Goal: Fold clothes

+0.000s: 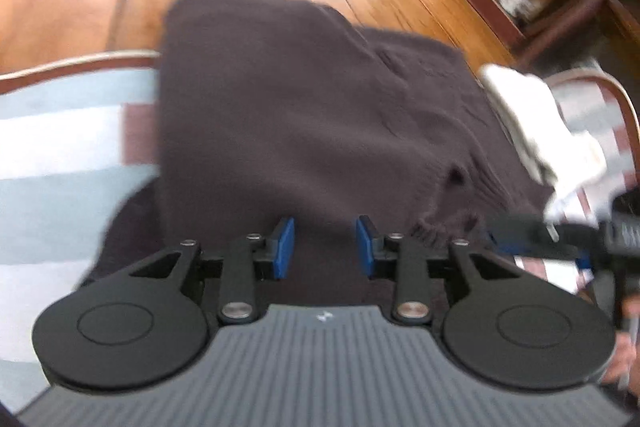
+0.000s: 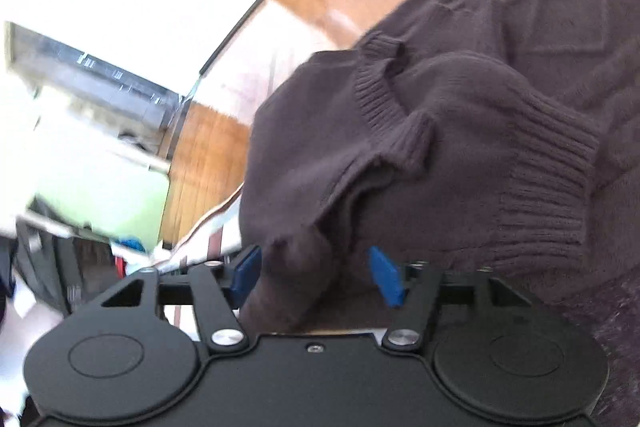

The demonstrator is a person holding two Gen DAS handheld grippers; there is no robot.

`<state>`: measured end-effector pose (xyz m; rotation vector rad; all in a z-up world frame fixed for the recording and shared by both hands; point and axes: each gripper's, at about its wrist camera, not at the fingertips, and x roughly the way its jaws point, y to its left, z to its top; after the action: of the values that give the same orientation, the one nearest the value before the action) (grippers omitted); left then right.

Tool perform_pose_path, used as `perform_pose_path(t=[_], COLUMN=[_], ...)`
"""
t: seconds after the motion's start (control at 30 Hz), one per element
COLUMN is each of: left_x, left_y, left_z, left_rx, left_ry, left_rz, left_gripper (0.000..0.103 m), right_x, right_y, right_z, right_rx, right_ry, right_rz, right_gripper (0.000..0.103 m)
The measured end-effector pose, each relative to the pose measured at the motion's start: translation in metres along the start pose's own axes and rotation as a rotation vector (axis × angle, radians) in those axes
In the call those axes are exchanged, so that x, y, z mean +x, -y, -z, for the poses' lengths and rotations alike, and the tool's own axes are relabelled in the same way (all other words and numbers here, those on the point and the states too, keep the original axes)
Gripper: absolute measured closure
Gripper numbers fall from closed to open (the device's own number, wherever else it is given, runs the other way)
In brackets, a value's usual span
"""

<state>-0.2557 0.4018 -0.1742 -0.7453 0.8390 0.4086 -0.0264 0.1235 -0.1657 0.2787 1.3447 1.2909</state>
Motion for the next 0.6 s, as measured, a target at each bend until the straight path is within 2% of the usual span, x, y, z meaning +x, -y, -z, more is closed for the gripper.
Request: perform_pose_path(t=[0.07, 0.13, 0.2, 0.23, 0.3, 0.37, 0.53, 0.6], left_x=[0.009, 0.009, 0.006, 0.006, 0.01, 0.008, -0.034, -0.038], left_y=[0.009, 0.021, 0.036, 0.042, 0.047, 0.052, 0.08, 0.091], left_z=[0.005, 0.01, 0.014, 0.015, 0.017, 0.02, 0.028, 0.025], left_rx=[0.037, 0.124, 0.217, 0.244, 0.248, 0.254, 0.395, 0.403], left_ry=[-0.04, -0.021, -0.004, -0.004, -0.017, 0.003, 0.226, 0.25], left_rz=[-0.01, -0.031, -0.012, 0.005, -0.001, -0.032, -0.066, -0.069], left_gripper=[0.068, 0.067, 0.061, 0.059, 0.058, 0.06, 0.058, 0.057], right_x=[0.006, 0.02, 0.031, 0.034, 0.036, 0.029, -0.013, -0.041], right_y=[0.0, -0.017, -0.033, -0.038, -0.042, -0.039, -0.026, -0.012], right_z=[-0.003, -0.006, -0.005, -0.003, 0.002, 0.004, 0.023, 0.03], right_rx=[0.007, -0.027, -0.075, -0.107, -0.173, -0.227, -0.393, -0.42], right_ry=[-0.022, -0.054, -0.08, -0.083, -0.071, -0.058, -0.068, -0.048], right_rz=[0.009, 0.037, 0.047, 0.061, 0.099, 0.125, 0.2, 0.229], right_gripper=[0.036, 0.036, 0.028, 0.028, 0.028, 0.028, 0.028, 0.028])
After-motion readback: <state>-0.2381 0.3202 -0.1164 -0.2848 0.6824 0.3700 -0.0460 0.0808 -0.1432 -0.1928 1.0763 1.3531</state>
